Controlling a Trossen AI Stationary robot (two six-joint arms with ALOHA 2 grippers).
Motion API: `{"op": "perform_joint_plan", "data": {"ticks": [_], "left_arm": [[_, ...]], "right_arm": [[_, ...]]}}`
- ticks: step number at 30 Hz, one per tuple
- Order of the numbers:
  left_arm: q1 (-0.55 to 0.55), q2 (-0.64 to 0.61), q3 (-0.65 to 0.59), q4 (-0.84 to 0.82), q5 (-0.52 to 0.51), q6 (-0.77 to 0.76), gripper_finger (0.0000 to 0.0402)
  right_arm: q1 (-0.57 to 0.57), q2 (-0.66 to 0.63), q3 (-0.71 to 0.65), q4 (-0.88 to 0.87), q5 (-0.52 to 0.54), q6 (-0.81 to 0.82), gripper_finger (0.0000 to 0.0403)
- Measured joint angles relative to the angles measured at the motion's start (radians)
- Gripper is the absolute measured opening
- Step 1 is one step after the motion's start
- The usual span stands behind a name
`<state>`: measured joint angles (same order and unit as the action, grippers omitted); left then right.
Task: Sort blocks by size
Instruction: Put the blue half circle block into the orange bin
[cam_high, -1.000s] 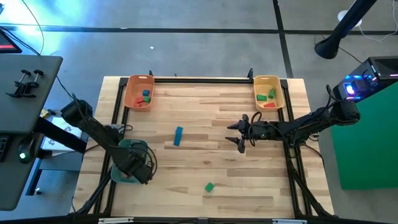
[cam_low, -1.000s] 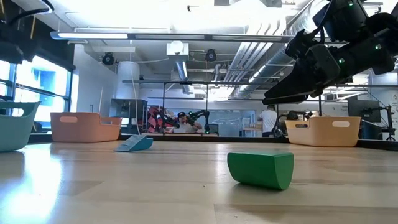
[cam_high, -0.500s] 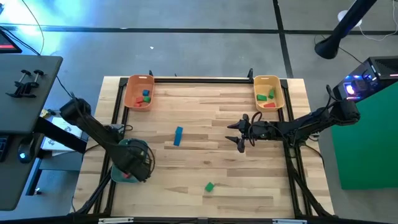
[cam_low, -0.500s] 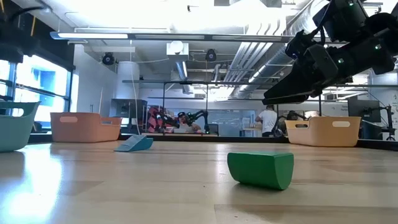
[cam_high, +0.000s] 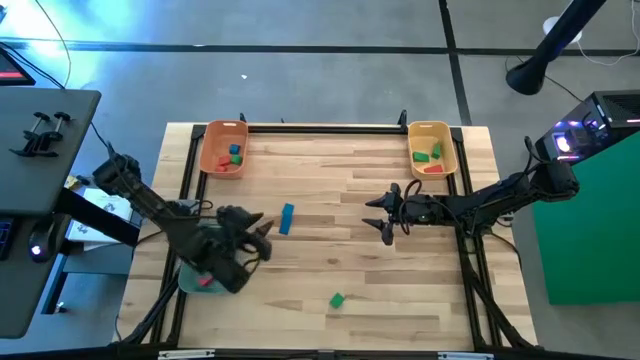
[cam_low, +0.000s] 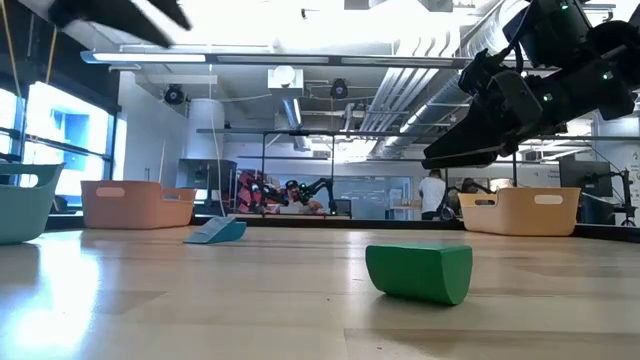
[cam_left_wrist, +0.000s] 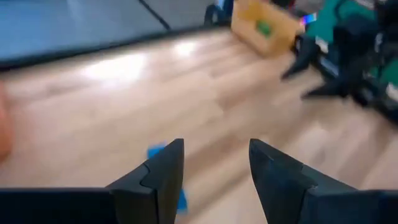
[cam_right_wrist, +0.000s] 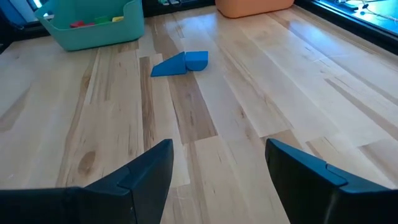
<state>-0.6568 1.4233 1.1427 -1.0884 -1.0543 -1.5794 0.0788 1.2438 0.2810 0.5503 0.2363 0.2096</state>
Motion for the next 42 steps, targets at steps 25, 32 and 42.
{"op": "perform_joint_plan", "data": {"ticks": [25,32,42], "left_arm": [[0.624,0.389,-0.001,0.345,0.565,0.442,0.0270],[0.703,0.424,-0.001,0.373,0.729,0.570,0.0268],[0.710,0.431,0.000,0.365,0.786,0.576,0.0250]], "right_arm": [[0.000,0.001,0.000,-0.031,0.053,-0.035,0.0252],[0.000,0.001,-0.001,-0.050,0.060,0.010,0.0252],[0.000,0.001,-0.001,-0.069,0.078,0.017,0.0252]]}}
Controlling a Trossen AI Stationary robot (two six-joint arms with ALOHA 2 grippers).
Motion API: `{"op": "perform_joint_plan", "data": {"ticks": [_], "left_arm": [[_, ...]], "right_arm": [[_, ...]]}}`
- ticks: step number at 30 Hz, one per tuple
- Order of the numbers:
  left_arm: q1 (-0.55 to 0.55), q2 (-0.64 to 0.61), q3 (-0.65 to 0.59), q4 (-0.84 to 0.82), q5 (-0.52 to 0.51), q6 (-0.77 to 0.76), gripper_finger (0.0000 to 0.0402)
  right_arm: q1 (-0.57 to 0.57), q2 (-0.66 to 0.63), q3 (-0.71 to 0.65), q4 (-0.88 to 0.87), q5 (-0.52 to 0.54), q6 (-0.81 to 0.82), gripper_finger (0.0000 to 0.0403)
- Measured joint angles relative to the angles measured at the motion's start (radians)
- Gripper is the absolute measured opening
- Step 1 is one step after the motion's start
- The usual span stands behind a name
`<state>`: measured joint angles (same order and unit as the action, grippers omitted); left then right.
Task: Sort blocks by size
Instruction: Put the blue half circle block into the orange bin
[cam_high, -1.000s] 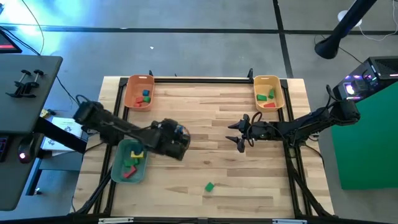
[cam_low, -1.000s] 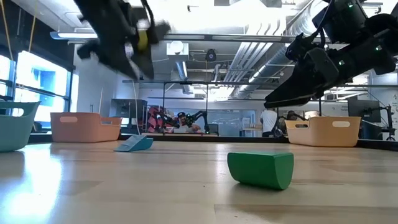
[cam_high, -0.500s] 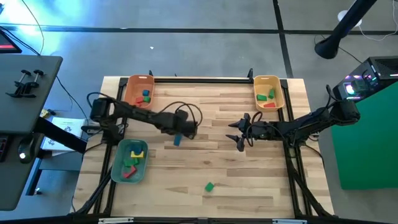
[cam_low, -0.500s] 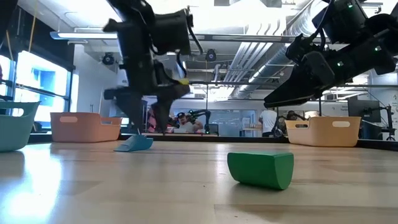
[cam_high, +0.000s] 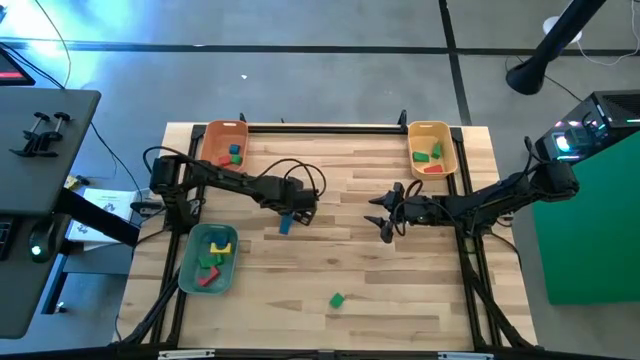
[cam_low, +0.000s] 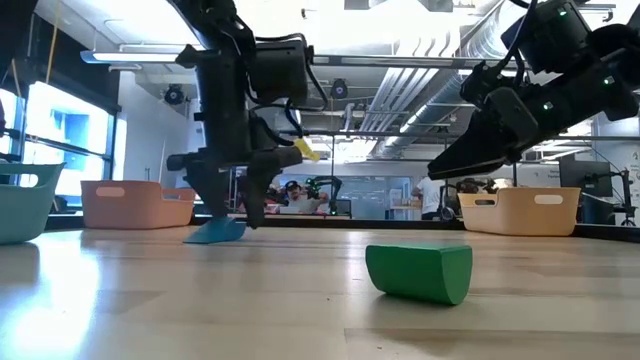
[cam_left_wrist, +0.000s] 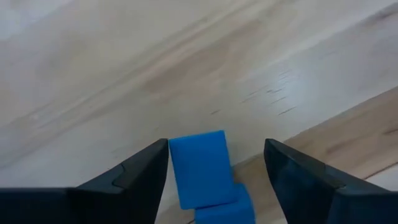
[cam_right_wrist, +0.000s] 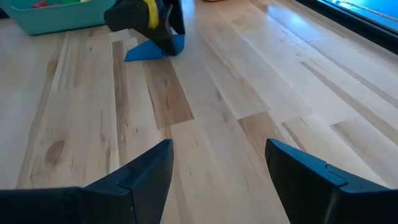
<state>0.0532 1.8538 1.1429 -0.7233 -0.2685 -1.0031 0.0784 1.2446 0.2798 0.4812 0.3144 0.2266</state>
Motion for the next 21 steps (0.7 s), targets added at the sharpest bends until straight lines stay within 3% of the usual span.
{"op": "perform_joint_plan", "data": {"ticks": [13,21], "left_arm": [[0.029,0.046,0.002,-0.005,0.008,0.048,0.0187],[0.032,0.043,0.002,-0.008,0.000,0.100,0.0105]], "right_arm": [[0.000,0.000,0.000,-0.014,0.018,0.034,0.0252],[0.000,0.000,0.000,-0.033,0.018,0.046,0.0252]]}}
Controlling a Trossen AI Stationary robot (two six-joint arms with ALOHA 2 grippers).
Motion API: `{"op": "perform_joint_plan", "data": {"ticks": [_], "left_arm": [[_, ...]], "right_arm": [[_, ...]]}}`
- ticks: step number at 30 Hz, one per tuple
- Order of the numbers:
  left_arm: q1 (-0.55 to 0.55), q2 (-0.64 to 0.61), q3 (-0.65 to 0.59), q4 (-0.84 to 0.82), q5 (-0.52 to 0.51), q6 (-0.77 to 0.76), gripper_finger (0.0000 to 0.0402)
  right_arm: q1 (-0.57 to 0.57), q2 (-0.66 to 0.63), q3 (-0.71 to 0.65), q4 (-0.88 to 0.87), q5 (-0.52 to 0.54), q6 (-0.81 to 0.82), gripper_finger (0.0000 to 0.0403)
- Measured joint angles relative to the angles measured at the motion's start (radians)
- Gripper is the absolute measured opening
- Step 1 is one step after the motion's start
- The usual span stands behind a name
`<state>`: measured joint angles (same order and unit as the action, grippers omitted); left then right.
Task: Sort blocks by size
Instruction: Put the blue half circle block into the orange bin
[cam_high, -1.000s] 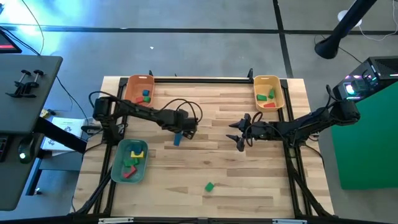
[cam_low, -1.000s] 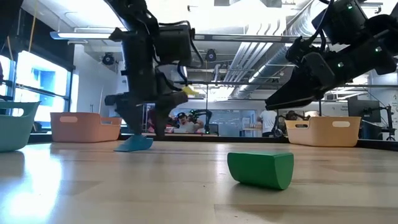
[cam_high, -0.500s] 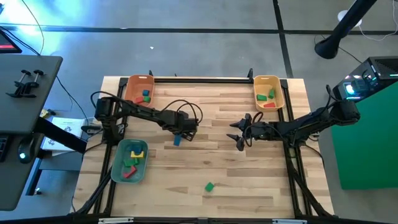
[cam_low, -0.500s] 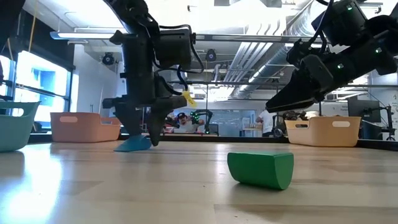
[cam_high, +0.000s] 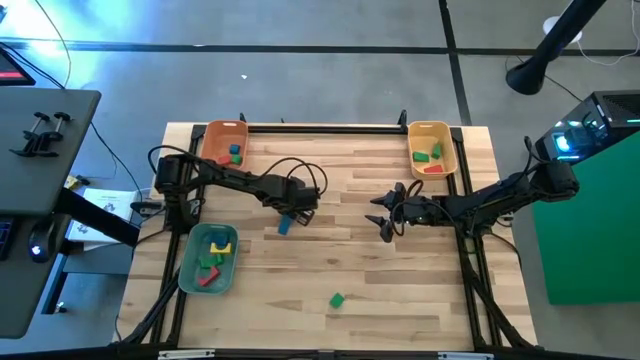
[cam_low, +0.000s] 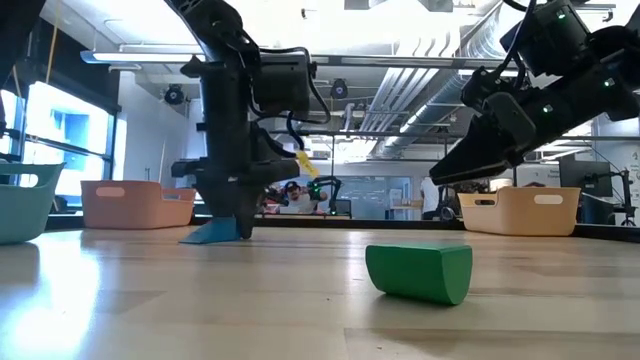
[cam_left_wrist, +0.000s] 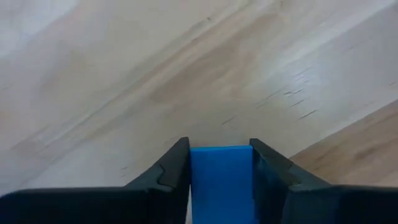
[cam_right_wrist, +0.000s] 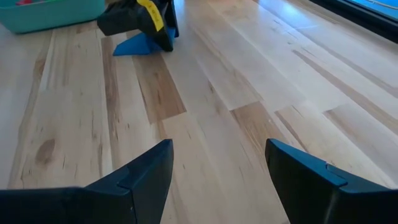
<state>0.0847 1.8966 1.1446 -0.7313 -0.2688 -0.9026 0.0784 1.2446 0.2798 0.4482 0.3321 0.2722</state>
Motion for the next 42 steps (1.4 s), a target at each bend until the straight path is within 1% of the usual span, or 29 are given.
{"op": "perform_joint_plan", "data": {"ticks": [2,6,11,16,19,23,27,31,34,38,42], "left_arm": [[-0.006,-0.011,-0.003,-0.011,-0.025,0.012,0.0095],[-0.020,-0.042,-0.005,-0.044,-0.090,0.023,0.0095],[-0.050,-0.111,-0.004,-0.112,-0.155,-0.026,0.0098],[-0.073,-0.208,-0.004,-0.170,-0.274,-0.035,0.0105],[-0.046,-0.271,-0.003,-0.237,-0.342,-0.033,0.0104],[0.071,-0.341,-0.003,-0.343,-0.373,-0.017,0.0105],[0.254,-0.372,-0.003,-0.346,-0.371,0.096,0.0105],[0.444,-0.353,-0.003,-0.306,-0.289,0.238,0.0105],[0.558,-0.319,-0.003,-0.288,-0.242,0.309,0.0105],[0.651,-0.287,-0.003,-0.282,-0.244,0.366,0.0106],[0.698,-0.275,-0.003,-0.281,-0.281,0.378,0.0106]], "right_arm": [[0.000,0.000,0.000,-0.004,0.000,0.000,0.0252],[0.000,0.000,0.000,-0.004,0.000,0.000,0.0252],[0.000,0.000,0.000,-0.004,-0.001,0.000,0.0252],[0.000,0.000,0.000,-0.004,0.016,-0.006,0.0252],[0.000,0.000,0.000,-0.004,0.040,-0.009,0.0252],[0.000,0.000,0.000,-0.004,0.046,-0.018,0.0252],[0.000,0.000,0.000,-0.004,0.046,-0.029,0.0252],[0.000,0.000,0.000,-0.004,0.047,-0.037,0.0252],[0.000,0.000,0.000,-0.004,0.047,-0.037,0.0252],[0.000,0.000,0.000,-0.004,0.047,-0.037,0.0252],[0.000,0.000,0.000,-0.004,0.047,-0.037,0.0252]]}}
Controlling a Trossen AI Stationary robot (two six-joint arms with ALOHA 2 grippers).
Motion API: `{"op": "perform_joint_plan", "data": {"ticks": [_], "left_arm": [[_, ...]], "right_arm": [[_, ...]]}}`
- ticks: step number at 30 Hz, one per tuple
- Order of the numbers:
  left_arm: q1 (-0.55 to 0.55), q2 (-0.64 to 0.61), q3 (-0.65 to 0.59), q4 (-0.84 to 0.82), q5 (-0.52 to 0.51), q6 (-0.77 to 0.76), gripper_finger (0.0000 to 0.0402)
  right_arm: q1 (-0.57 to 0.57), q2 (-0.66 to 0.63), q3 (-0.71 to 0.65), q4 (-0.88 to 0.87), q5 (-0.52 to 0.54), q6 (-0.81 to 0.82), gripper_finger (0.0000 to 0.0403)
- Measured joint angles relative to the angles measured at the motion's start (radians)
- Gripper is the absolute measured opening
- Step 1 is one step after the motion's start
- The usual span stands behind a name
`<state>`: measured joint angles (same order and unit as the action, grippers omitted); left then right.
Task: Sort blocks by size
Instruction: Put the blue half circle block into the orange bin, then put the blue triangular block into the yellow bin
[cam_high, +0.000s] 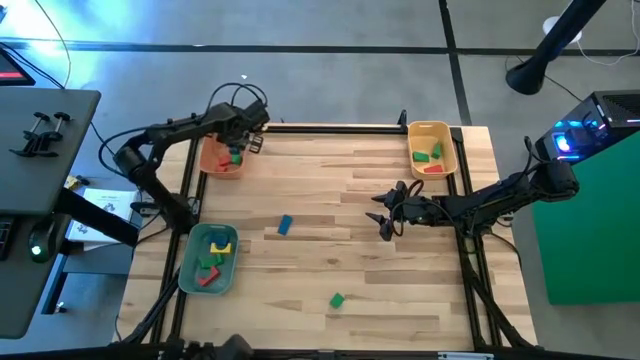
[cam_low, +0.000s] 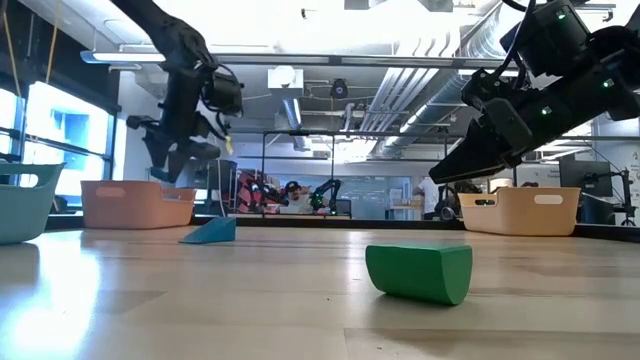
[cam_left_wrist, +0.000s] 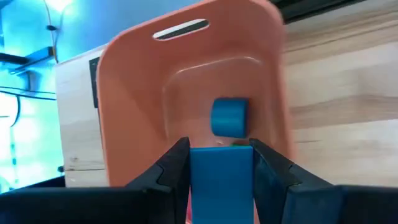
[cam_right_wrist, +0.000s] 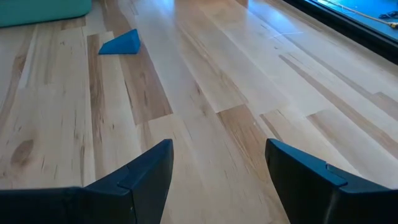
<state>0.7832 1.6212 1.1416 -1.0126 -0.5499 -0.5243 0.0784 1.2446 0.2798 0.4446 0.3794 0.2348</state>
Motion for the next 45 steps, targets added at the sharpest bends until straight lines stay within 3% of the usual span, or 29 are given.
{"op": "perform_joint_plan", "data": {"ticks": [14,23,28,37,45], "left_arm": [[0.057,0.087,0.000,0.002,-0.006,0.039,0.0113],[0.062,0.119,0.000,0.005,-0.004,0.074,0.0188],[0.062,0.113,0.000,0.000,-0.010,0.093,0.0204],[-0.001,-0.024,0.001,-0.042,-0.012,0.092,0.0206],[-0.216,-0.208,0.001,-0.015,-0.022,0.057,0.0206]], "right_arm": [[0.000,0.000,0.000,0.000,0.002,0.000,0.0252],[0.000,0.000,0.000,-0.011,0.001,0.000,0.0252],[0.000,0.000,0.000,-0.031,-0.013,0.011,0.0252],[0.000,0.000,0.000,-0.038,-0.013,0.019,0.0252],[0.000,0.000,0.000,-0.037,-0.013,0.027,0.0252]]}}
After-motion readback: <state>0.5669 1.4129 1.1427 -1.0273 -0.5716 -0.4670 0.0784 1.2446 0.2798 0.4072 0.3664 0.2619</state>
